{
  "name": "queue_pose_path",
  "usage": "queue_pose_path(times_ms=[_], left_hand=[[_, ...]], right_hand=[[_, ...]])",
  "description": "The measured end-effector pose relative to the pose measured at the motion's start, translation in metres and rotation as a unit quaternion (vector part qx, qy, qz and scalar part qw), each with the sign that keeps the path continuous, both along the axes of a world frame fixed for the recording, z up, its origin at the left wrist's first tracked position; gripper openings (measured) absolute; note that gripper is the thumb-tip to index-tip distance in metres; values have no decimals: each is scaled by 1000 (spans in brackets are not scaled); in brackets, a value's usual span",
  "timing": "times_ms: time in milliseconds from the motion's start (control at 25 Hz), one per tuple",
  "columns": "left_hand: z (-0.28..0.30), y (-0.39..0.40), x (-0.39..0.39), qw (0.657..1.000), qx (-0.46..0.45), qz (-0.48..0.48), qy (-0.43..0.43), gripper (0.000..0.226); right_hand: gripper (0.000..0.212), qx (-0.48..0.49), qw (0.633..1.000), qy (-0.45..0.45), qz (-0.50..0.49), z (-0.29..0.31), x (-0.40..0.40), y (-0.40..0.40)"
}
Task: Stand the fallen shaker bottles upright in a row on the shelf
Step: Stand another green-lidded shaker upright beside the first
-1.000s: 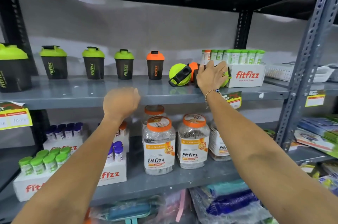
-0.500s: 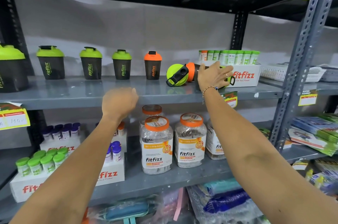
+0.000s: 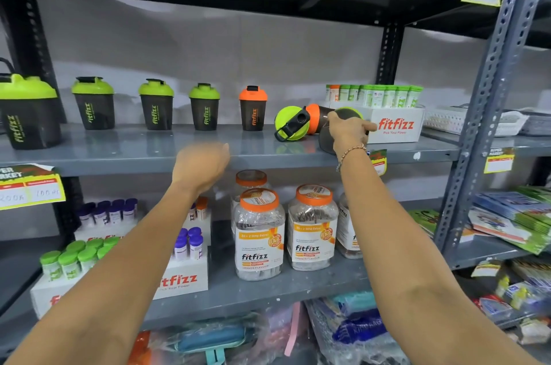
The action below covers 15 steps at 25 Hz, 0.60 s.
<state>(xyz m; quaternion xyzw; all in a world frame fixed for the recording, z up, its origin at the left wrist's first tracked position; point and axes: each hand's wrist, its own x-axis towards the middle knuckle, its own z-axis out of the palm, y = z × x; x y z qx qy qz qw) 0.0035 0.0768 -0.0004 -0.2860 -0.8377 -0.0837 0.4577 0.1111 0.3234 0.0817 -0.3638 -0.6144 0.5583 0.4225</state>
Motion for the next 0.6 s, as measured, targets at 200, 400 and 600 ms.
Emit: queue_pose_path(times_ms=[200, 400, 600], left_hand=[[4, -39, -6, 999, -30, 10, -23, 46], [15, -105, -20, 995, -32, 71, -59, 48], [24, -191, -32, 989, -39, 129, -54, 51]], right_hand=[[100, 94, 990, 107, 4, -5, -12, -36], [83, 181, 969, 149, 82, 2, -47, -103], [80, 211, 948, 140, 194, -1, -87, -194]])
